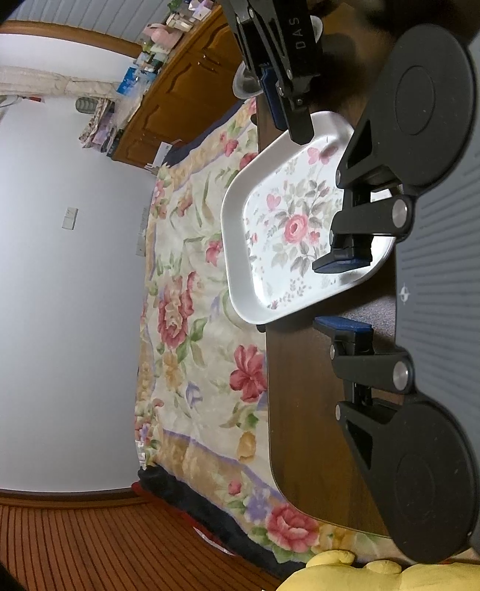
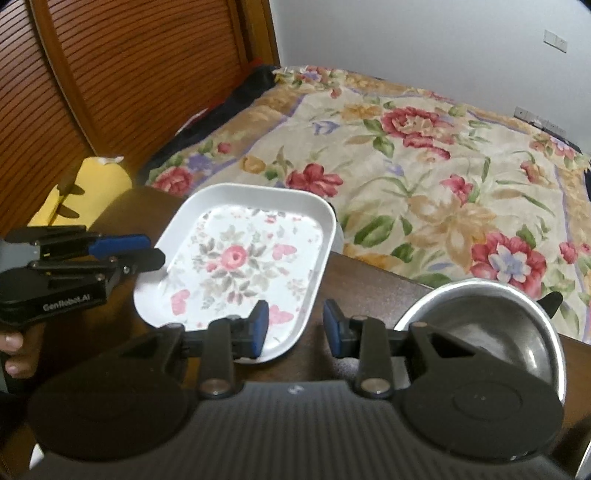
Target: Organize plates and bowls
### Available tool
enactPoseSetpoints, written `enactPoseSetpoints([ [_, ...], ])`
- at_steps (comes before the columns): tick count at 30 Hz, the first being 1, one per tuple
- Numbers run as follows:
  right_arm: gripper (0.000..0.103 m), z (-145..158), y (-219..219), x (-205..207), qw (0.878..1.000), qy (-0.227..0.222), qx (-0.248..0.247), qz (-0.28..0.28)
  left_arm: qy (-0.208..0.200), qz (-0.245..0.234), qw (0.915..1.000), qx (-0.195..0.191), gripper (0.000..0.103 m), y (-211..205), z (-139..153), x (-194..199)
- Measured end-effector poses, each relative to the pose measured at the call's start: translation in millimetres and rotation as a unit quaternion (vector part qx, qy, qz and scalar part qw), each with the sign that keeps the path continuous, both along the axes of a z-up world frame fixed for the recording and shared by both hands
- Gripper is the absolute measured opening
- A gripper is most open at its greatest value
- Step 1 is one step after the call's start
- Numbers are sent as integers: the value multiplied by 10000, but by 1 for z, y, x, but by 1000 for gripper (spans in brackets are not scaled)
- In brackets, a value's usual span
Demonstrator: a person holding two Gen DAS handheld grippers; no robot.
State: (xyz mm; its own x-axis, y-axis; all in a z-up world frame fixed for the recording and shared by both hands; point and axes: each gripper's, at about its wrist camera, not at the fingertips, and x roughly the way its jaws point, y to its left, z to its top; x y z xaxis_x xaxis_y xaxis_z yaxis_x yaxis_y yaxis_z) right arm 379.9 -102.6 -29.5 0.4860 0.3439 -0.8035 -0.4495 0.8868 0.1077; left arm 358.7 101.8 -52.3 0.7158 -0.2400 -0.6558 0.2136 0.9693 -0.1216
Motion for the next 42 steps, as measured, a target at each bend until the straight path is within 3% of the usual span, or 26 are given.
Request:
enactPoseSetpoints([
  [6, 29, -4, 3, 7, 9999, 57, -75, 36, 106, 26, 9999, 9, 24, -1, -6, 3],
  [7, 21, -5, 3, 8, 9999, 61, -81, 67, 103, 24, 9999, 21, 23, -2, -6, 3],
  [10, 11, -7, 4, 9, 9998, 36, -171, 111, 111, 13, 9999, -24, 19, -2, -7, 4],
  [20, 11, -12, 5, 12, 9995, 127, -227, 151, 92, 30, 9998, -189, 17, 2, -8, 2],
  [26, 11, -12, 6, 13, 9994, 123, -228, 209, 277, 156, 9988, -378, 13, 6, -3, -9],
  [35, 11, 11, -1, -17, 9998, 89, 84, 183, 84, 176, 9983, -553, 14, 12, 39, -50],
  [42, 11, 31, -1, -51, 9993, 39, 357, 104, -101, 112, 9989, -446, 13, 16, 70, -76],
])
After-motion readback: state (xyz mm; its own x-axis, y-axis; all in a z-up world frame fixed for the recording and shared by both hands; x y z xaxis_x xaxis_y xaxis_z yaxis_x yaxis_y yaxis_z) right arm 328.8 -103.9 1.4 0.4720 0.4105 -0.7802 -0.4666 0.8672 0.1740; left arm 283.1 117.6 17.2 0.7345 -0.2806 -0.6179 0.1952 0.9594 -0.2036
